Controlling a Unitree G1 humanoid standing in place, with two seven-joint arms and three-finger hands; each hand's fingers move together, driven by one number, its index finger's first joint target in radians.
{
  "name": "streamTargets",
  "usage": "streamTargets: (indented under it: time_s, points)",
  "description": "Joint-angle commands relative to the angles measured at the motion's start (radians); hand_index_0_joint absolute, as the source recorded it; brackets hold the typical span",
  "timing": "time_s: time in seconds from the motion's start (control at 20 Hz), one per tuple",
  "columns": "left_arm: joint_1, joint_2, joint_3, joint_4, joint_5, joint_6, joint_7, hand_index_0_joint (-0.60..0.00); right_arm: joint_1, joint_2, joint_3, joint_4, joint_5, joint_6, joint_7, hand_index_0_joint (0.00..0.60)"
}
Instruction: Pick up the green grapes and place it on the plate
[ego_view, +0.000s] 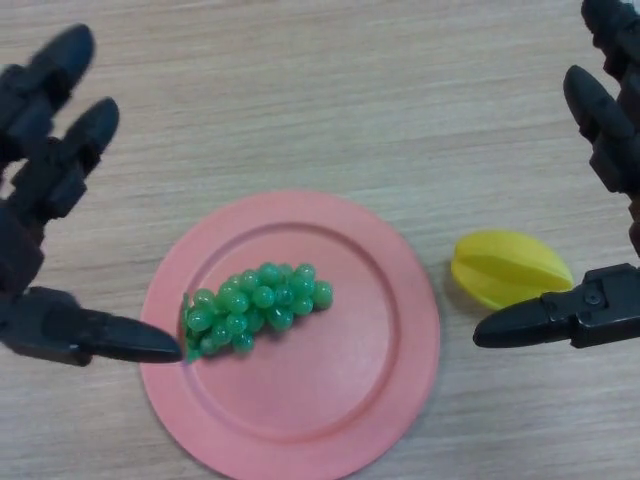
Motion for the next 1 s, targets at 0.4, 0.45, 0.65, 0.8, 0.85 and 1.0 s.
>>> streamTargets:
  time_s: [0.4,0.45,0.65,0.8,0.85,1.0]
  points:
    - [0.035,0.051,0.043,0.060,-0.020,-0.332,0.064,0.000,-0.039,-0.034,-0.014,-0.054,-0.010,-0.181,-0.034,0.000]
    - [0.032,0.057,0.046,0.056,-0.011,-0.336,0.066,0.000,-0.037,-0.036,-0.013,-0.054,-0.003,-0.191,-0.040,0.000]
    - [0.027,0.057,0.032,0.029,0.052,-0.349,0.078,0.000,-0.041,-0.048,-0.006,-0.054,0.048,-0.202,-0.075,0.000]
    - [0.019,0.054,0.008,0.000,0.070,-0.298,0.095,0.000,-0.068,-0.067,0.002,-0.054,0.077,-0.179,-0.099,0.000]
    - [0.008,0.055,-0.001,-0.022,0.071,-0.265,0.108,0.000,-0.088,-0.076,0.007,-0.054,0.089,-0.151,-0.111,0.000]
    - [-0.008,0.060,-0.013,-0.035,0.071,-0.242,0.105,0.000,-0.117,-0.085,0.001,-0.054,0.134,-0.123,-0.134,0.000]
